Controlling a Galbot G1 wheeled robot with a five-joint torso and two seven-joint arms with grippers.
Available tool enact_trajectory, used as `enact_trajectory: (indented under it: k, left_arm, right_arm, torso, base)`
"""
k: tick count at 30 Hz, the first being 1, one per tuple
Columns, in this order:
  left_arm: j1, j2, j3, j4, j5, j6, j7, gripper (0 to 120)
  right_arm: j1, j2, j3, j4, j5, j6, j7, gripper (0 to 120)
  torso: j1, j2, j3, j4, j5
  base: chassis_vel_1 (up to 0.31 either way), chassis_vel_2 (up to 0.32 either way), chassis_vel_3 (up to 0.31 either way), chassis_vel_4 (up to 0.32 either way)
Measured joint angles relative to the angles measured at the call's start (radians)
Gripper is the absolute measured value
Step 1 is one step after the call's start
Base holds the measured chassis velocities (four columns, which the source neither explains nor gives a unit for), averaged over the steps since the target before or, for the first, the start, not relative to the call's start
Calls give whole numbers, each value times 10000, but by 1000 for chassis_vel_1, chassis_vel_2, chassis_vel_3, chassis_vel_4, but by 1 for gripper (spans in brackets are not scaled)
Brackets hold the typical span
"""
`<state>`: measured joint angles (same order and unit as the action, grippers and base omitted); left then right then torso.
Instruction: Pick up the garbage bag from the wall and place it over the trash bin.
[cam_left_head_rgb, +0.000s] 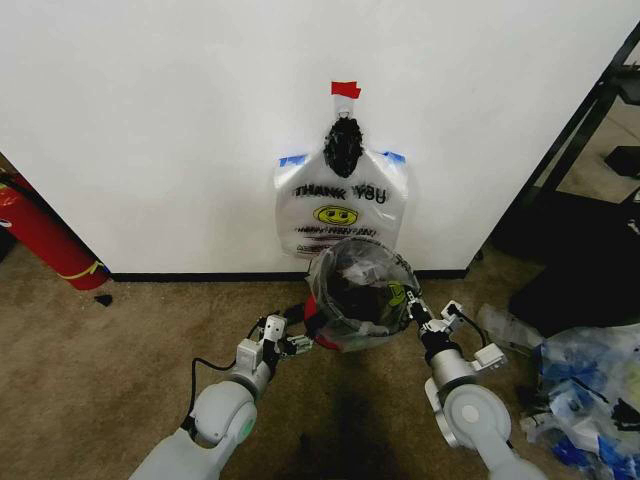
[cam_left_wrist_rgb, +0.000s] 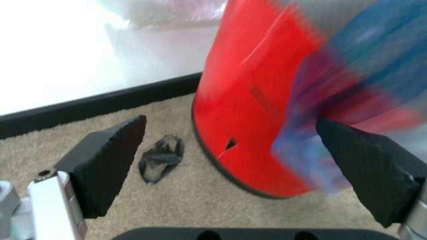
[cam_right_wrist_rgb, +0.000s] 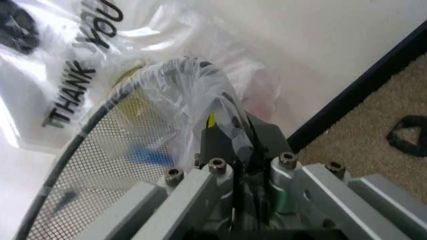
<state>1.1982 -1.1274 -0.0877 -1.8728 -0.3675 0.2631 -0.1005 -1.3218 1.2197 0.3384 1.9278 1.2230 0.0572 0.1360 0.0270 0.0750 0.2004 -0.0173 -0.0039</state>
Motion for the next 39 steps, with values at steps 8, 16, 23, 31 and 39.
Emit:
enact_trajectory:
  k: [8,16,23,31,39]
  left_arm:
    - [912,167,-377,-950,874,145,125,100]
    - [2278,-517,-891,-2027,1979,-228,-495,100]
    - [2866,-906,-1185,-2645,2298,-153,-1178,100]
    - [2958,-1257,-1382,-2918,2315,-113,-1430,100]
    - [3048,-1461,-1448,-2990,2326,-111,-1463,100]
  right_arm:
    - [563,608,-108,-681,-472,179,225,1]
    - [835,970,-564,-577,-1360,-267,2074,1]
    - [501,478,-889,526,-1741,-1532,3459,1]
    - [58,-148,-995,857,-2140,-2374,3295,1]
    - [-257,-521,-1001,102,-2553,-2219,548,1]
  torso:
    - [0,0,1,1,0]
    - [0,0,0,0,1]
    - [0,0,-1,0,0]
    - [0,0,0,-1,1]
    - [0,0,0,1,2]
  base:
    - [0,0,0,0]
    - [0,0,0,0]
    - [0,0,0,0]
    - [0,0,0,0]
    - [0,0,0,0]
